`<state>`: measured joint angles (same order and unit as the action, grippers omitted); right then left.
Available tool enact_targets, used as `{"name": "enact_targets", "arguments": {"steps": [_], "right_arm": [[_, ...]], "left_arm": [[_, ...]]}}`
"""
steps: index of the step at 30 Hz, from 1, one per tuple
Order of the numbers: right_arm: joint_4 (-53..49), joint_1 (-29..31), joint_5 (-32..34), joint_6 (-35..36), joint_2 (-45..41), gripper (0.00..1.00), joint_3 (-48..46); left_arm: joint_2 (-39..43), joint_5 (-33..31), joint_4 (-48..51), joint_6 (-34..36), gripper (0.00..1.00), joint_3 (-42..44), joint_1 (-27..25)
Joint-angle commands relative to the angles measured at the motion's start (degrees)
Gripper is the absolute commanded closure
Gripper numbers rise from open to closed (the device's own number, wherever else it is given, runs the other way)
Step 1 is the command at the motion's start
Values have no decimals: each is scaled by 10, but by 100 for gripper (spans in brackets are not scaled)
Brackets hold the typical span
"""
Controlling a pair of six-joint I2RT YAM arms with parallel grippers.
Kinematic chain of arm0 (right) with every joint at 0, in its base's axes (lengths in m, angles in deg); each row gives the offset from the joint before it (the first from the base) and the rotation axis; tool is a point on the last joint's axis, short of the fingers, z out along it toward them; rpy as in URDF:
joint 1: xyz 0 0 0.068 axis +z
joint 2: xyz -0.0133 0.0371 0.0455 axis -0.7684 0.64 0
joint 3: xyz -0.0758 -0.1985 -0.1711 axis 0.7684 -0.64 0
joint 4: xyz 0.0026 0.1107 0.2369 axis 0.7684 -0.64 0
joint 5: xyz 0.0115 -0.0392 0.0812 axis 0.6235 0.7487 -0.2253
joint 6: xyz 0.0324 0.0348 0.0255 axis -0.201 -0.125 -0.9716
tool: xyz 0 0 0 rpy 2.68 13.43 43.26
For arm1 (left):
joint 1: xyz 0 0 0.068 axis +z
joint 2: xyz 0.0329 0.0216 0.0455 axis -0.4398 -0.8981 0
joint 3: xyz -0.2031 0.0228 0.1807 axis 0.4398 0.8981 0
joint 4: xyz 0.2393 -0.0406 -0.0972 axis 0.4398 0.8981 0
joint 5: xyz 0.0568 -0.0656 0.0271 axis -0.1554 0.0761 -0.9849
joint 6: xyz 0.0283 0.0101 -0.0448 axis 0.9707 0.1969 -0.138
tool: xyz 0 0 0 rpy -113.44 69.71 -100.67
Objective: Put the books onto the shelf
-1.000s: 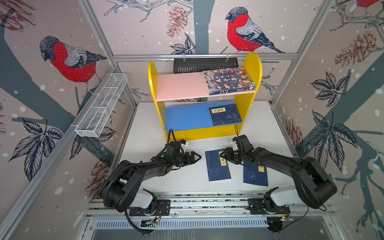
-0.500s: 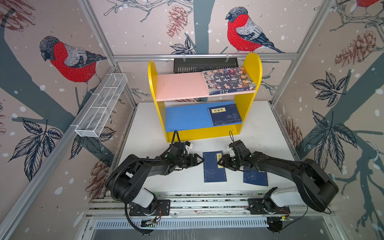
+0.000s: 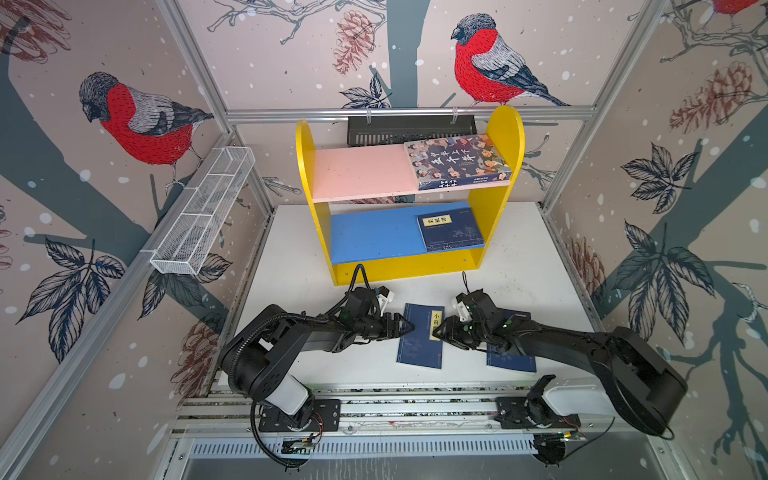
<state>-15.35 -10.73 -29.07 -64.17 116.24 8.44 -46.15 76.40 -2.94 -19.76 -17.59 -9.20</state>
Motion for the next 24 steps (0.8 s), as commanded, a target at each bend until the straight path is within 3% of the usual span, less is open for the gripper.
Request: {"name": "enact_targets", "arguments": {"steps": [1,7,14,20,24], "right_arm": [[70,2,-28,-29,-2,55,-10],[79,5,-22,-34,-8,68,-13],[78,4,-11,-30,4,75,-9],[24,3,18,-15,9,96,17],[0,3,20,-2,-12,98,35]], "left_arm": [[-2,3,-1,5,25,1,-1],[-5,-10,1,9,25,4,-1],[-1,-7,-1,5,25,-2,-1],[24,-19,36,23,24,-15,0],[54,-42,84,47,23,-21,17]]}}
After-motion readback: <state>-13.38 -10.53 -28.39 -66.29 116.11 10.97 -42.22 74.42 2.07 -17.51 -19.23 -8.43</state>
